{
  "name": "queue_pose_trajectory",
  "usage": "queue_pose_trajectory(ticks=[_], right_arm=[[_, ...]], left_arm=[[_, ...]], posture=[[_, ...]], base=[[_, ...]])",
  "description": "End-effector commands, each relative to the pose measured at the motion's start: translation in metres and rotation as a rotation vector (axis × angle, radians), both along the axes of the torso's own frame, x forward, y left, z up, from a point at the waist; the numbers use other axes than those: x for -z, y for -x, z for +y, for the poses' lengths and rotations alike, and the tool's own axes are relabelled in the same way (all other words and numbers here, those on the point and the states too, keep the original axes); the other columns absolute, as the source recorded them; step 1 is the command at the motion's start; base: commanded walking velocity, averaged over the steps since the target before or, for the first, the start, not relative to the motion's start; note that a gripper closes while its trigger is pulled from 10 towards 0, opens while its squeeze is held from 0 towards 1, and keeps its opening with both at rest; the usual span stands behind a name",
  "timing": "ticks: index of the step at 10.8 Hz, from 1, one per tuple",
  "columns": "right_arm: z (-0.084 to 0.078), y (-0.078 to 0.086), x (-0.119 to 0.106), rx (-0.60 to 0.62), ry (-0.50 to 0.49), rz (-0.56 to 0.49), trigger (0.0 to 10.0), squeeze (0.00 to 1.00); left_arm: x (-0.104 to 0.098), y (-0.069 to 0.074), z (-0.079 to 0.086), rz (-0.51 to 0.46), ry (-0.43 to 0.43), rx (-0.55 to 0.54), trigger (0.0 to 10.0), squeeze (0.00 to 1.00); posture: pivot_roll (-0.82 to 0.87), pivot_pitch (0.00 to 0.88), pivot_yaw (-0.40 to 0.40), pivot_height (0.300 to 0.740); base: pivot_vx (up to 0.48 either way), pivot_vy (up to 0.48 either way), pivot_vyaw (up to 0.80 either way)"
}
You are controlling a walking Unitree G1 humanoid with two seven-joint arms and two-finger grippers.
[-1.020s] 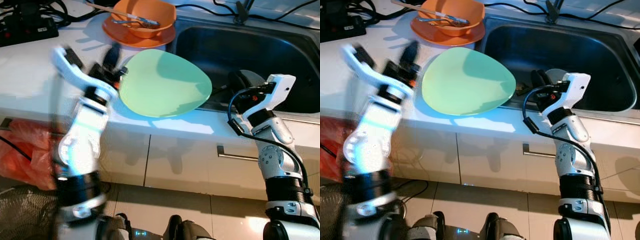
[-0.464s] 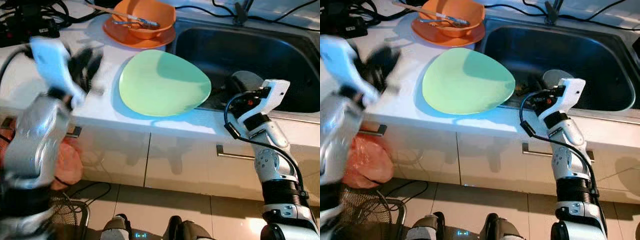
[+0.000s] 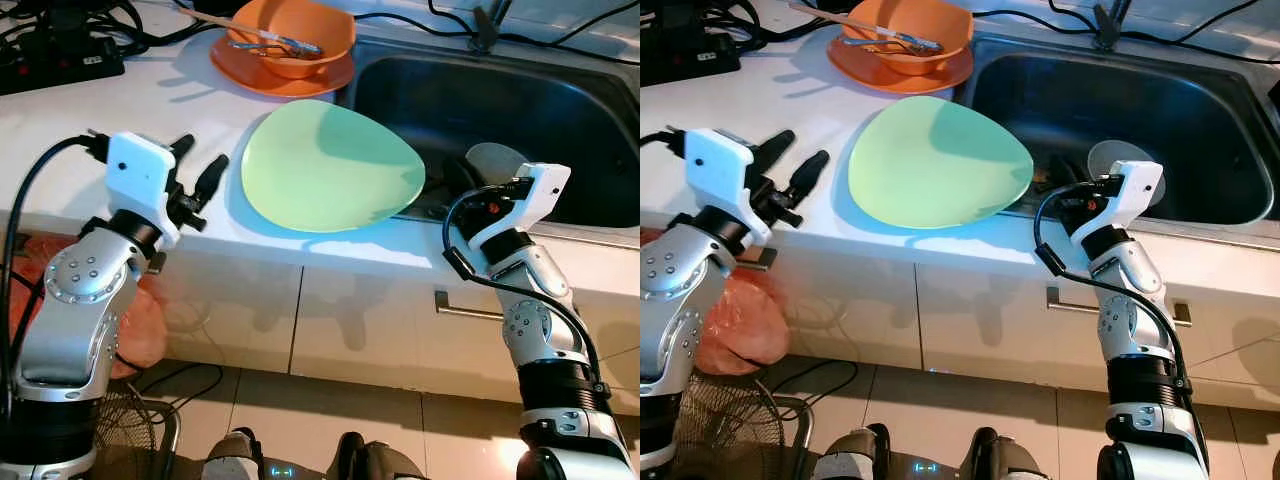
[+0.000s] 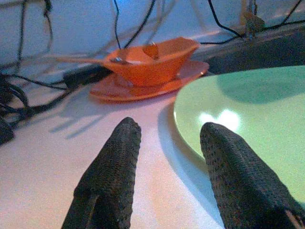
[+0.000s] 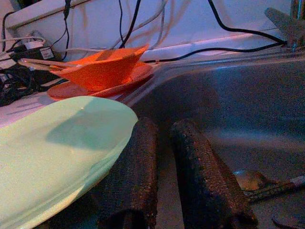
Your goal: Kitchen organization
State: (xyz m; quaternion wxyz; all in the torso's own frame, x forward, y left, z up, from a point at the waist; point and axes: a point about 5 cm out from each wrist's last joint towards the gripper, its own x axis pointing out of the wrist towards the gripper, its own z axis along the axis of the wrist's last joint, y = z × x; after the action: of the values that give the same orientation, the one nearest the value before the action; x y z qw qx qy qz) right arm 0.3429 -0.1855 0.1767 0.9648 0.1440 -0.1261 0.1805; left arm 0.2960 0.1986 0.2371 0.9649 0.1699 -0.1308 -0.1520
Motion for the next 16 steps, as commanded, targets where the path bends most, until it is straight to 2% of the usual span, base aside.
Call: queue_pose_trajectory(ticks=[1, 2, 3, 4, 5, 6, 7, 8, 9, 10, 11, 12, 16], right_arm=[[-0.005, 0.002, 0.005, 0.012, 0.0, 0.011, 10.0, 0.0], [-0.005, 0.002, 0.006, 0.012, 0.0, 0.016, 10.0, 0.0], [-0.005, 0.002, 0.007, 0.012, 0.0, 0.018, 10.0, 0.0], [-0.004, 0.001, 0.008, 0.01, -0.001, 0.021, 10.0, 0.0], [-0.003, 0.0, 0.008, 0.007, -0.003, 0.025, 10.0, 0.0], [0.0, 0.0, 0.009, 0.002, -0.007, 0.027, 10.0, 0.0], [0.002, -0.001, 0.01, -0.001, -0.012, 0.028, 10.0, 0.0], [0.003, -0.002, 0.01, -0.001, -0.014, 0.028, 10.0, 0.0], [0.003, -0.001, 0.01, 0.0, -0.017, 0.026, 10.0, 0.0], [0.001, -0.001, 0.009, 0.008, -0.019, 0.023, 10.0, 0.0], [0.0, 0.0, 0.009, 0.012, -0.019, 0.021, 10.0, 0.0], [0.0, 0.0, 0.01, 0.014, -0.02, 0.022, 10.0, 0.0], [0.001, 0.0, 0.011, 0.014, -0.023, 0.023, 10.0, 0.0]], left_arm=[[-0.003, 0.005, 0.001, -0.032, -0.073, -0.002, 10.0, 1.0], [-0.002, 0.012, 0.003, -0.048, -0.223, 0.018, 10.0, 1.0], [-0.005, 0.015, 0.005, -0.057, -0.279, 0.031, 10.0, 1.0], [-0.007, 0.018, 0.01, -0.066, -0.42, 0.062, 10.0, 0.0], [-0.008, 0.02, 0.012, -0.08, -0.583, 0.107, 10.0, 0.0], [-0.011, 0.02, 0.009, -0.113, -0.643, 0.151, 10.0, 0.0], [-0.012, 0.018, 0.011, -0.12, -0.757, 0.172, 10.0, 0.0], [-0.01, 0.015, 0.007, -0.122, -0.843, 0.208, 10.0, 0.46], [-0.005, 0.013, -0.005, -0.144, -0.884, 0.273, 10.0, 1.0], [-0.002, 0.012, -0.012, -0.162, -0.964, 0.333, 10.0, 1.0], [-0.003, 0.011, -0.013, -0.17, -1.018, 0.362, 10.0, 0.0], [-0.004, 0.008, -0.012, -0.173, -1.061, 0.369, 10.0, 0.0], [0.009, 0.0, -0.013, -0.159, -1.126, 0.391, 10.0, 0.0]], posture=[[0.21, 0.193, -0.071, 0.74], [0.22, 0.199, -0.071, 0.74], [0.22, 0.202, -0.073, 0.74], [0.23, 0.208, -0.074, 0.74], [0.24, 0.212, -0.073, 0.74], [0.25, 0.212, -0.071, 0.74], [0.25, 0.21, -0.066, 0.74], [0.25, 0.209, -0.065, 0.74], [0.24, 0.208, -0.062, 0.74], [0.23, 0.208, -0.06, 0.74], [0.23, 0.209, -0.059, 0.74], [0.23, 0.21, -0.058, 0.74], [0.22, 0.209, -0.058, 0.74]], base=[[0.0, 0.0, 0.0], [0.0, 0.0, 0.0], [0.0, 0.0, 0.0], [0.0, 0.0, 0.0], [0.0, 0.0, 0.0], [0.0, 0.0, 0.0], [0.0, 0.0, 0.0], [0.0, 0.0, 0.0], [0.0, 0.0, 0.0], [0.0, 0.0, 0.0], [0.0, 0.0, 0.0], [0.0, 0.0, 0.0], [0.0, 0.0, 0.0]])
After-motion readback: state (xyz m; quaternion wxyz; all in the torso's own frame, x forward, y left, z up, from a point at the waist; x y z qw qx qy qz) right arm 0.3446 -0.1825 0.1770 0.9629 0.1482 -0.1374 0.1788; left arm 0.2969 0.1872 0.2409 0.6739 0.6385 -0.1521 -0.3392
